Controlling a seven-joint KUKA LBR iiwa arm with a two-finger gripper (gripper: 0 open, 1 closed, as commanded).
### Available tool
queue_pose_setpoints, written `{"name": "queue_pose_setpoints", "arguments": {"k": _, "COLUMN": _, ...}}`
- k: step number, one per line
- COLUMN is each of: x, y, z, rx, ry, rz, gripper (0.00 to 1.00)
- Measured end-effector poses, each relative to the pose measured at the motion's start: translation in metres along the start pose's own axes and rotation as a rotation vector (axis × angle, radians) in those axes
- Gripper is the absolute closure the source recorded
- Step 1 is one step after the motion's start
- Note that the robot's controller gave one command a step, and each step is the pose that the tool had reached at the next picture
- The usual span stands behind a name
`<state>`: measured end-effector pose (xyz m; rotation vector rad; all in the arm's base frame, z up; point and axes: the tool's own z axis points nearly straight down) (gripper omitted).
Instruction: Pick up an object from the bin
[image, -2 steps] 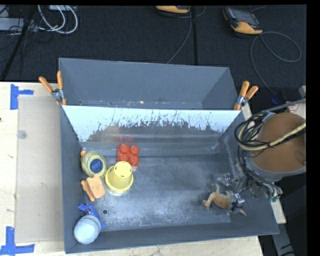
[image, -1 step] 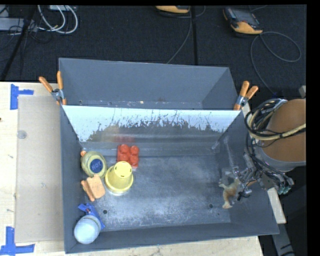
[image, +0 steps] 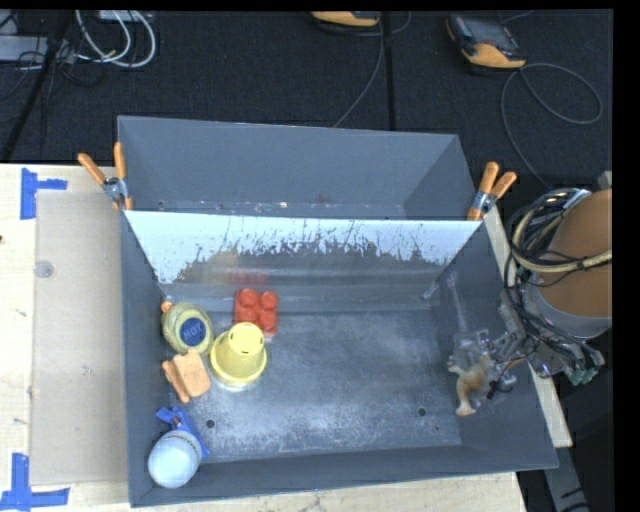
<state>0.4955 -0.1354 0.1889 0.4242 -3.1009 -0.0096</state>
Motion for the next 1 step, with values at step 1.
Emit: {"name": "queue_pose_setpoints", "arguments": {"k": 1, "x": -0.0131, "y": 0.0126, "z": -0.0479, "rx": -0.001, "ry": 0.003, "rz": -0.033, "gripper": 1.00}}
